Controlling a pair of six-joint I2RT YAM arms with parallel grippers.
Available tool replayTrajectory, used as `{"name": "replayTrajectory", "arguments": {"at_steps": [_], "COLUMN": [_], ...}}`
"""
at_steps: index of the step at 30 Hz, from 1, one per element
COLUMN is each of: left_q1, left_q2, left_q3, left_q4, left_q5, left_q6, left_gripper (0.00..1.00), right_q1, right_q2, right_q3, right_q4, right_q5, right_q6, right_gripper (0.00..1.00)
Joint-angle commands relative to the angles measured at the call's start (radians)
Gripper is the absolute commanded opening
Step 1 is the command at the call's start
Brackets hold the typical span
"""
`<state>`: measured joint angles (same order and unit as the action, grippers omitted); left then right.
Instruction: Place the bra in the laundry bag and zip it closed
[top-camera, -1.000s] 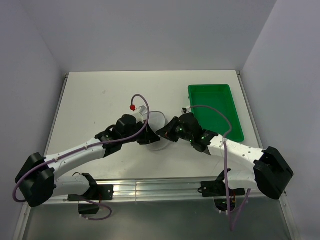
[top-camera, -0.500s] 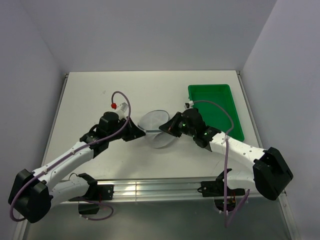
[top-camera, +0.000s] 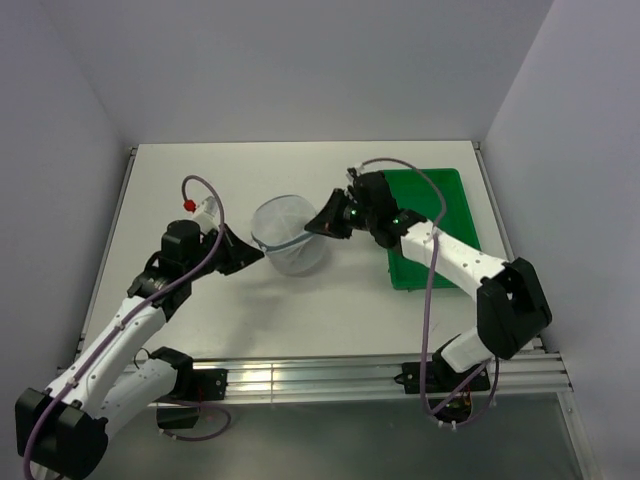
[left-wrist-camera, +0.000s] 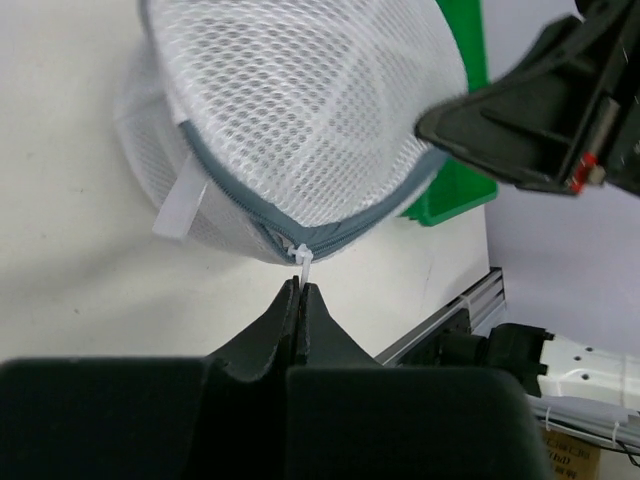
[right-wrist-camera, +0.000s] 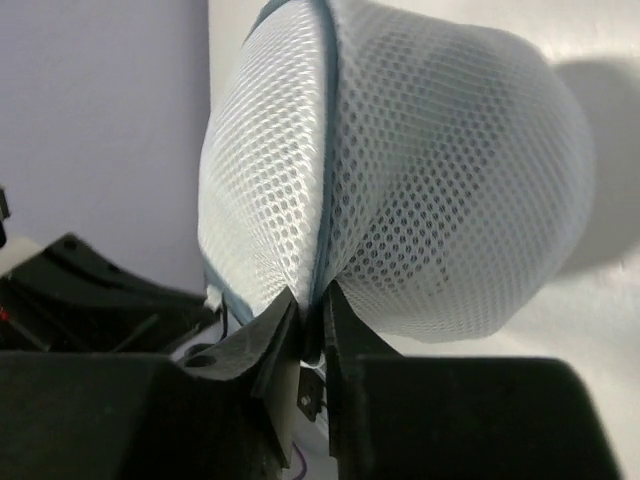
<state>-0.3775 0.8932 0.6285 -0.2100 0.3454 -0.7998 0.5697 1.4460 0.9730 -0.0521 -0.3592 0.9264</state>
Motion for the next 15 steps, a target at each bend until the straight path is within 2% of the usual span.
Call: {"name": "replayTrajectory", "arguments": {"at_steps": [1,4,5,8,15], "left_q1": [0.003,-0.053,-0.067,-0.11,-0.207], "left_q2": [-0.043,-0.024,-0.005,0.042,0.196], "left_q3": [0.074,0.083,0.077,0.051,0.053], "left_q4": [-0.077,-0.06,-0.049,0.027,0.191], "left_q5": [-0.005,-0.017,-0.025,-0.029,-0.052], "left_q6": [0.05,0.034,0.028,-0.009,-0.052], "left_gripper": [0.0,0.0,0.0,0.0,0.0], "right_q1": [-0.037,-0.031,-0.03,-0.021,0.018], "right_q2": [0.077,0.123,0.125,0.106,-0.004], "right_q3": [0.197,0.295,0.311,0.288,0.1], "right_q4": [-0.089,-0.158,-0.17,-0.189,-0.099], "right_q5": [0.028,0.058,0.074,0.12,0.097], "right_q6": [-0.113,-0.121,-0.118,-0.101,-0.009], "right_gripper": [0.2,0.4,0.51,0.62,0.63]}}
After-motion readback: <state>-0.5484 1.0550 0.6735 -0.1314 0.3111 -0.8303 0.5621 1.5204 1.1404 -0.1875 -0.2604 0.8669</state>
